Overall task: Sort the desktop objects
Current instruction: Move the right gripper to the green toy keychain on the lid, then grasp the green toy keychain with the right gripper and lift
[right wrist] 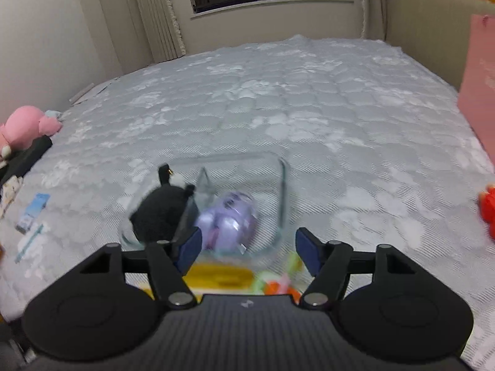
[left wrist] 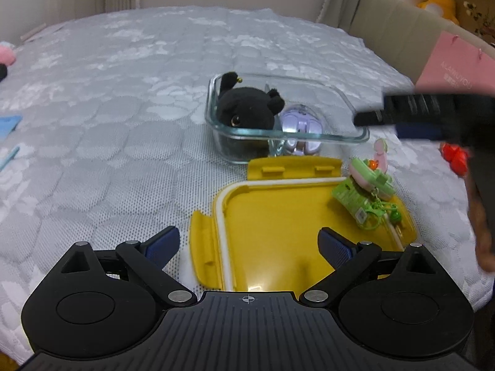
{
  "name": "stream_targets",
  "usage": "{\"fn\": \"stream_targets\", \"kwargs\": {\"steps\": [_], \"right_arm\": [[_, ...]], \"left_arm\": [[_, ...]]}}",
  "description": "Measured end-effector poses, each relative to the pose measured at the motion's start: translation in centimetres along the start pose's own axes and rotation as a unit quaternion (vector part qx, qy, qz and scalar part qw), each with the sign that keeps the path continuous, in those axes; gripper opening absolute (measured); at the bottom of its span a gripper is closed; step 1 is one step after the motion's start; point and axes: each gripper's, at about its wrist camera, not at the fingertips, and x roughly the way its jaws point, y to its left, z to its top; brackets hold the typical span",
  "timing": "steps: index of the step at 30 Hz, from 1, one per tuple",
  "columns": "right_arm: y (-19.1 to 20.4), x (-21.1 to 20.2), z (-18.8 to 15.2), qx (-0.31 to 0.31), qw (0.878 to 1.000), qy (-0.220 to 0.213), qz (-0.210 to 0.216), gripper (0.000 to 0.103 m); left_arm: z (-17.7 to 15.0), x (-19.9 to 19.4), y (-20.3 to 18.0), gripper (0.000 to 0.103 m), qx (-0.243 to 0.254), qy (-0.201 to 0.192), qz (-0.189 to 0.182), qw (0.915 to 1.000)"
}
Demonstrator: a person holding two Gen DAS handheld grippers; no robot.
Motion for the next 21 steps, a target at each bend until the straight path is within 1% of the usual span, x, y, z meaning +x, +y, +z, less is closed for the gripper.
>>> {"fn": "stream_targets", "kwargs": {"steps": [3,7,10,15,19,21], "right_arm": [[-0.1,-0.9,-2.4,-0.018,1.000,-0.014,-0.018,0.075],[-0.2,-1.2,-4.6,-0.025,0.999,-0.017,-0.020,0.075],[-0.5,-0.8,-5.1,-0.028,0.999,-0.009,-0.014,0.075],[-0.9,0.4,-5.4,-0.023,1.000,0.005,-0.015,0.075],[-1.4,1.2,-5.9,-0.024,0.999,0.018,-0.018,0.064],[-1.6,1.3,-6.4,-0.027,0.999,0.017,-0.013,0.064]], "left_arm": [[1.0,-0.3,-0.4,0.099,0.008,-0.008,0.013,0.9999],[2.2,-0.7,-1.1,0.099,0.022,-0.018,0.026,0.9993],[2.2,-0.8,-1.6,0.099,0.029,-0.018,0.028,0.9990],[1.3,-0.1,-1.8,0.099,0.035,-0.001,0.031,0.9989],[0.8,0.5,-1.3,0.099,0.028,0.013,0.030,0.9991],[0.7,0.7,-1.1,0.099,0.024,0.016,0.027,0.9992]]}}
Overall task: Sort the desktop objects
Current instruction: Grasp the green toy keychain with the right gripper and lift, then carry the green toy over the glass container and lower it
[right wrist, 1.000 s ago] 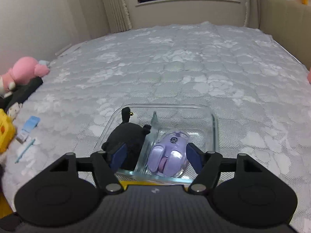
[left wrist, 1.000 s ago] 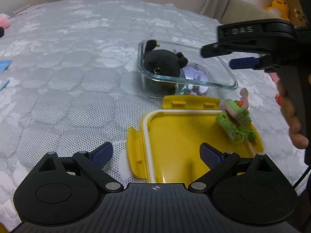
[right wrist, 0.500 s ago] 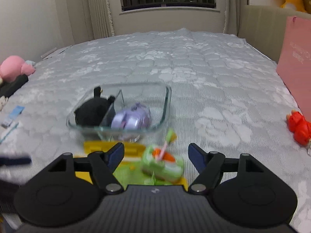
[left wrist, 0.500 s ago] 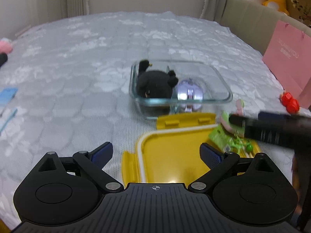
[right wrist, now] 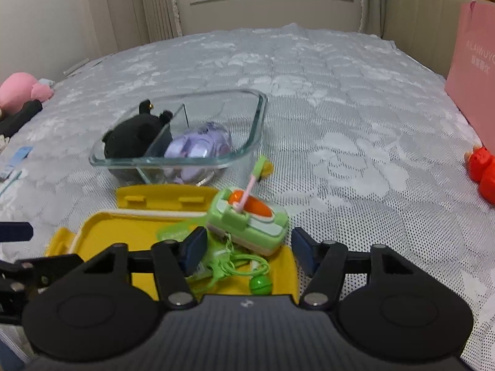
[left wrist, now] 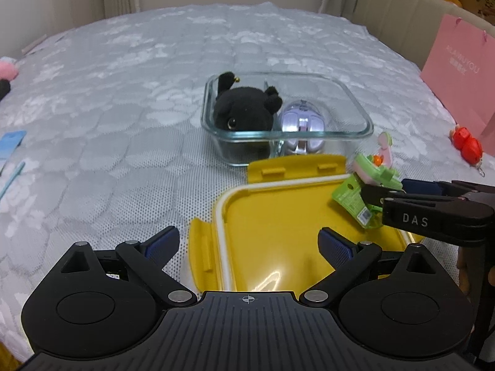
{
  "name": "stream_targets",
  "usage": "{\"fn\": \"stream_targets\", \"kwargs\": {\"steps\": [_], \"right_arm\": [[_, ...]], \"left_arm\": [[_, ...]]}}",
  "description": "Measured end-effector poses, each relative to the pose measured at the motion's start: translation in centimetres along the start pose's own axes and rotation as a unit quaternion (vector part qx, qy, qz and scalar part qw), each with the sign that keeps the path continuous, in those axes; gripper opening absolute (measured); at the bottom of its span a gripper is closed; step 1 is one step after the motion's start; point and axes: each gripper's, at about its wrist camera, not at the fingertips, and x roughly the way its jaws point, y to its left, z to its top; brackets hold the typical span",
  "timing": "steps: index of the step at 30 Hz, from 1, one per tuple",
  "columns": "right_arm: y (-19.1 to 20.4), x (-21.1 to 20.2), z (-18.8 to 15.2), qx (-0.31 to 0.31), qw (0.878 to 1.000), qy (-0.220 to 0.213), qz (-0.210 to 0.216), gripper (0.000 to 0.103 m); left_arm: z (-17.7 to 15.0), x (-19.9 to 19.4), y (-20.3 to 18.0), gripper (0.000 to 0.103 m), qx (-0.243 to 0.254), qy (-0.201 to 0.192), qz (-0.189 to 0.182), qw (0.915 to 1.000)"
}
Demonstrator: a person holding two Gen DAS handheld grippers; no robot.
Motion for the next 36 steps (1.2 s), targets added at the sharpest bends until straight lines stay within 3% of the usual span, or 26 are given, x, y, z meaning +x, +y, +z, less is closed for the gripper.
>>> {"fn": "stream_targets", "kwargs": {"steps": [9,13,16,22,31,36], "right_arm": [[0.4,0.9,0.2,-0.029,0.999,-0.019,-0.012,0.068],[0.9,1.4,0.9,-0.033,0.999,-0.015,-0.016,0.062],[0.7,0.9,1.1,-0.025,0.999,-0.017,-0.025,0.050],[-1.0,-1.3,2.2,0.013,1.000,-0.006,0.014,0.050],[-1.1,-5.4,5.7,0.048,0.996,-0.031,0.061,0.050],[0.3,-6.8,9.4,0.024,0.996,-0.072,0.042,0.050]], "left_arm": [[-0.6,1.0,0.1,0.099,-0.004,0.017,-0.013,0.9998],[-0.8,1.0,0.2,0.099,0.000,0.018,-0.014,0.9997],[-0.9,0.8,0.5,0.099,-0.004,0.017,-0.017,0.9997],[-1.0,0.8,0.8,0.099,-0.012,0.015,-0.028,0.9994],[-1.5,0.7,2.0,0.099,-0.030,0.012,-0.046,0.9984],[-1.7,0.5,3.0,0.099,-0.046,0.007,-0.056,0.9973]]}}
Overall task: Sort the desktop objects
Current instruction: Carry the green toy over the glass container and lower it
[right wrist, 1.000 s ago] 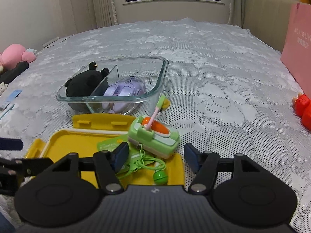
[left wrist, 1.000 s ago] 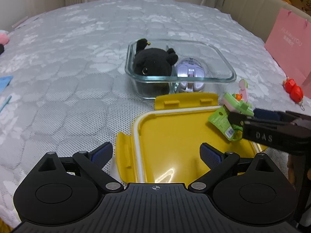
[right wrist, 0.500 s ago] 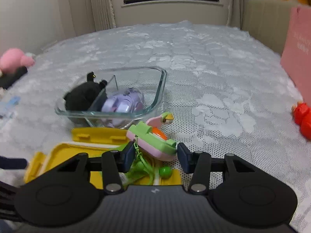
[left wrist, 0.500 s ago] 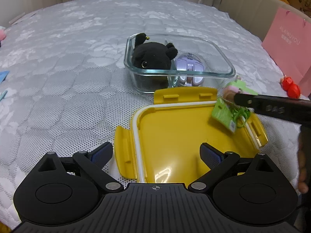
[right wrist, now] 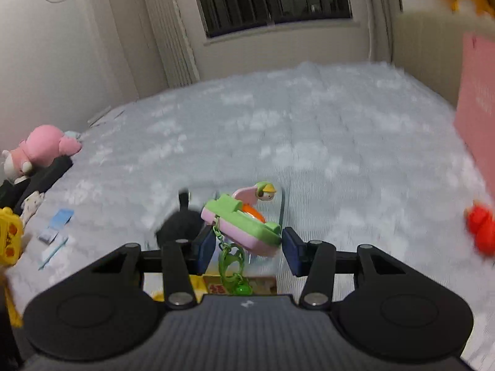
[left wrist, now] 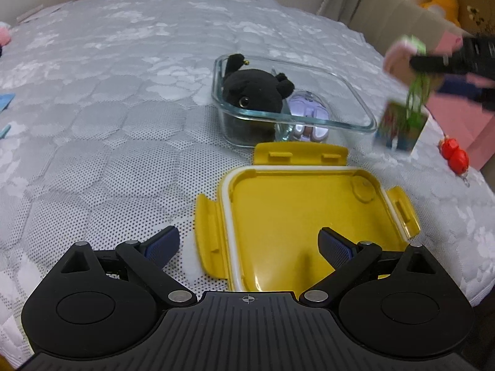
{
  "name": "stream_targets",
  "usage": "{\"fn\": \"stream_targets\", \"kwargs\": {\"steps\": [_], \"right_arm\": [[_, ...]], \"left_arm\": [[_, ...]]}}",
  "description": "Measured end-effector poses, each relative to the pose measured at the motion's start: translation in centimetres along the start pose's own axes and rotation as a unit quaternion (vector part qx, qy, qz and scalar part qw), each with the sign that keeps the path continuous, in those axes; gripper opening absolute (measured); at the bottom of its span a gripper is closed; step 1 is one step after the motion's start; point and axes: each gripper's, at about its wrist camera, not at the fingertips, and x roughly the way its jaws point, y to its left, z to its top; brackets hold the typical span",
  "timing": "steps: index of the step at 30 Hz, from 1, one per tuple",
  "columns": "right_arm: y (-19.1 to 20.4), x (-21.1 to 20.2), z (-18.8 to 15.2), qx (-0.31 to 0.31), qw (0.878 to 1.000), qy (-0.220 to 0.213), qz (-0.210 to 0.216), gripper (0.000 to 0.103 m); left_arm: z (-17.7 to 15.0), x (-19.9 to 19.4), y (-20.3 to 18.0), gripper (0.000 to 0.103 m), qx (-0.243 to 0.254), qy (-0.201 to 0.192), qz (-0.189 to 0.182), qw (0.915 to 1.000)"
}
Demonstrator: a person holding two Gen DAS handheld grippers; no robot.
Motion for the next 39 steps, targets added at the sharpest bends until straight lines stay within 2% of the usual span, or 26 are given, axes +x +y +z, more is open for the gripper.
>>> {"fn": "stream_targets", "kwargs": {"steps": [6,11,13,20,23,28,30,32,34,36,39], "right_arm": [[1.6,3.3,3.8,-0.042,0.998,-0.007,-0.049,0.050],[2.3,8.0,3.1,-0.070,0.991,0.022,-0.109,0.050],[2.5,9.1,2.5,-0.075,0.990,0.038,-0.116,0.050],[4.0,12.9,1.0,-0.098,0.985,0.097,-0.104,0.050],[4.6,14.4,0.4,-0.120,0.980,0.104,-0.119,0.044],[4.3,14.0,0.2,-0.121,0.980,0.109,-0.115,0.049],[3.8,12.6,0.7,-0.117,0.982,0.097,-0.116,0.049],[3.4,11.0,1.6,-0.096,0.986,0.080,-0.111,0.049],[3.1,9.6,2.5,-0.059,0.992,0.076,-0.085,0.051],[2.9,9.6,3.0,-0.014,0.994,0.102,-0.048,0.053],[3.3,11.5,2.6,0.031,0.987,0.155,-0.016,0.053]], "left_arm": [[0.0,-0.2,0.8,0.099,-0.013,-0.002,-0.012,0.9998],[-0.1,-0.1,1.0,0.099,-0.011,0.000,-0.015,0.9998],[-0.2,0.1,1.3,0.099,-0.014,0.002,-0.015,0.9998],[0.0,0.2,1.7,0.099,-0.029,0.002,-0.020,0.9994],[-0.2,0.1,1.7,0.099,-0.021,0.004,-0.012,0.9997],[-0.1,0.5,1.9,0.099,-0.032,0.008,-0.012,0.9994],[-0.1,0.5,1.7,0.099,-0.028,0.008,-0.014,0.9995],[-0.1,0.6,1.4,0.099,-0.025,0.009,-0.019,0.9995],[0.0,0.9,1.2,0.099,-0.023,0.011,-0.022,0.9994],[0.0,1.1,0.8,0.099,-0.019,0.015,-0.022,0.9995],[-0.2,0.6,0.6,0.099,-0.015,0.011,-0.025,0.9995]]}}
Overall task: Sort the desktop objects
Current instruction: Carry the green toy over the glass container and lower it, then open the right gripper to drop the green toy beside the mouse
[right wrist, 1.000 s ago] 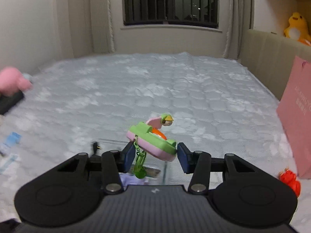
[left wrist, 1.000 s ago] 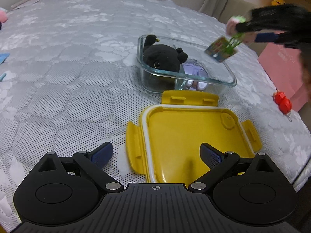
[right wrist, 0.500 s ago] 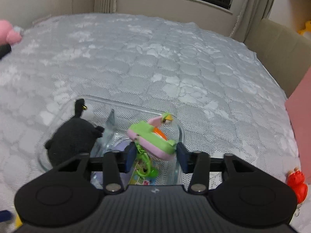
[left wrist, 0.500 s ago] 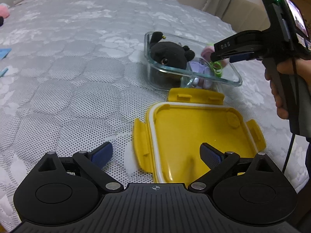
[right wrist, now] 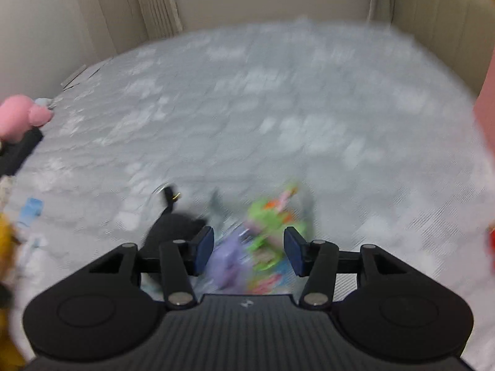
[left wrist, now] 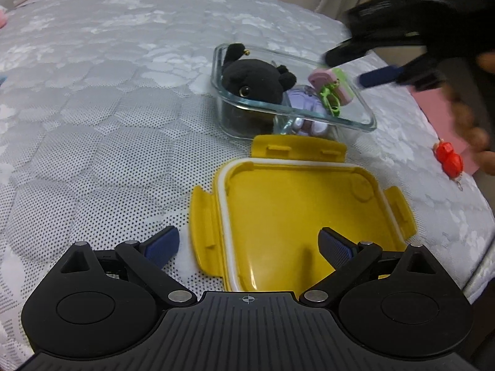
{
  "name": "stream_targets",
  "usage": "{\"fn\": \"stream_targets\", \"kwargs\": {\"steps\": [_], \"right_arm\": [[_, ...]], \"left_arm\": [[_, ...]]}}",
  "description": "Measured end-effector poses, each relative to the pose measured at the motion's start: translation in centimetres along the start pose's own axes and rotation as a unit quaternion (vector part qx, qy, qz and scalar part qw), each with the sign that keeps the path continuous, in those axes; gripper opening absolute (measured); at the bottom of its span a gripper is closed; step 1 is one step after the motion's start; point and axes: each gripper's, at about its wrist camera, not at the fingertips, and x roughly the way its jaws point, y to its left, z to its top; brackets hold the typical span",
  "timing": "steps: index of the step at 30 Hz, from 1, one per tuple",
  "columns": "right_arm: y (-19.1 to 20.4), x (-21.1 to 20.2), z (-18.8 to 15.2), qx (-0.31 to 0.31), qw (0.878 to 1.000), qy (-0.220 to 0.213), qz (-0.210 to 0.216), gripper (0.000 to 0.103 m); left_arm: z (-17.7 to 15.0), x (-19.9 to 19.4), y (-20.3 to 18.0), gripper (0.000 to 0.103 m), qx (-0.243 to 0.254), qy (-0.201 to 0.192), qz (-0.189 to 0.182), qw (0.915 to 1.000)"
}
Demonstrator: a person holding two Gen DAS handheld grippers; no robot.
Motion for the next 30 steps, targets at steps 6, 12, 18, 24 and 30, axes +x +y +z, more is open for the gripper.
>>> {"fn": "stream_targets", "kwargs": {"steps": [6,12,18,24,30], "right_arm": [[1.2,4.2,-0.1,0.017,0.998,0.043,-0.037,0.053],[0.6,4.2,0.1,0.007,0.993,0.044,-0.106,0.053],[1.0,2.0,0.7,0.027,0.999,-0.007,-0.031,0.049],[1.8,5.0,0.6,0.028,0.999,0.009,-0.025,0.047],[0.7,5.0,0.4,0.014,0.996,0.040,-0.074,0.044]], "left_arm": [[-0.1,-0.6,0.8,0.100,-0.004,-0.006,0.001,1.0000],[-0.1,-0.8,1.8,0.100,-0.019,-0.010,-0.006,0.9997],[-0.1,-0.4,1.6,0.100,-0.018,-0.004,-0.014,0.9997],[-0.3,-0.7,1.6,0.100,-0.014,-0.007,-0.008,0.9998],[-0.1,-0.6,2.4,0.100,-0.033,-0.008,-0.013,0.9993]]}}
